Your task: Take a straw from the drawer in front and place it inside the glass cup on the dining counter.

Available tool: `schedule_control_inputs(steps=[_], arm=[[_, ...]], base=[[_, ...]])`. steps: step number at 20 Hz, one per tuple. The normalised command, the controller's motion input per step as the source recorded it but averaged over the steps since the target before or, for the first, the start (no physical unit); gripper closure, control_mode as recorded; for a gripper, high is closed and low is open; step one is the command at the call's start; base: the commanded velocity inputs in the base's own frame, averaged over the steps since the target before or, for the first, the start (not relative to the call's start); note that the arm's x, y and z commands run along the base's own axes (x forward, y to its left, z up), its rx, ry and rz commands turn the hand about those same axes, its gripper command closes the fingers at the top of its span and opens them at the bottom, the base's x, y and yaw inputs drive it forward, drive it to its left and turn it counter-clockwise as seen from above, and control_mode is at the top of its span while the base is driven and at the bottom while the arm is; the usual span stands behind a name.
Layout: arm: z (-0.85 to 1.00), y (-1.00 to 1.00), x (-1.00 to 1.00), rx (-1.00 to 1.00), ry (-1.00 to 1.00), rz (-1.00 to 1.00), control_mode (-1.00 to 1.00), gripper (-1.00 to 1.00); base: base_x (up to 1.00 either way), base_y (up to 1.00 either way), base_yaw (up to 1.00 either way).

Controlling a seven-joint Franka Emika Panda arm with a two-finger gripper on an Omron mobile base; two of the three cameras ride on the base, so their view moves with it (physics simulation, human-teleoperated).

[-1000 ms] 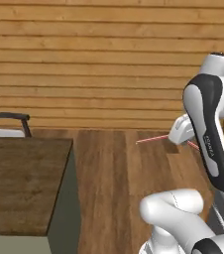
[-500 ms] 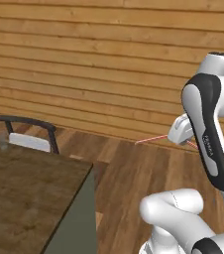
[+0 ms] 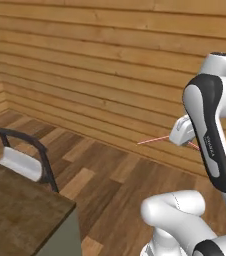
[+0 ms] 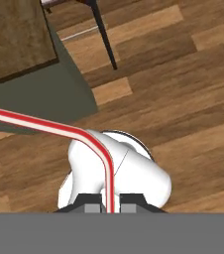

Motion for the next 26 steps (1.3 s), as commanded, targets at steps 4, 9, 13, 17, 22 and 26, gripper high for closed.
schedule_control_inputs(steps=[4, 9, 13, 17, 22, 26], arm=[[0.00, 0.00, 0.00, 0.00, 0.00, 0.00, 1.00, 1.00], [0.00, 0.00, 0.00, 0.00, 0.00, 0.00, 1.00, 1.00], [0.00, 0.00, 0.00, 0.00, 0.00, 0.00, 1.00, 1.00], [0.00, 0.00, 0.00, 0.00, 0.00, 0.00, 1.00, 1.00], [0.00, 0.00, 0.00, 0.00, 0.00, 0.00, 1.00, 1.00], [0.00, 0.00, 0.00, 0.00, 0.00, 0.00, 1.00, 1.00]], base=[[0.98, -0.69, 0.49], [0.81, -0.72, 0.61], [0.74, -0.57, 0.70], [0.74, -0.51, 0.72], [0.76, -0.49, 0.72], [0.75, -0.49, 0.72]])
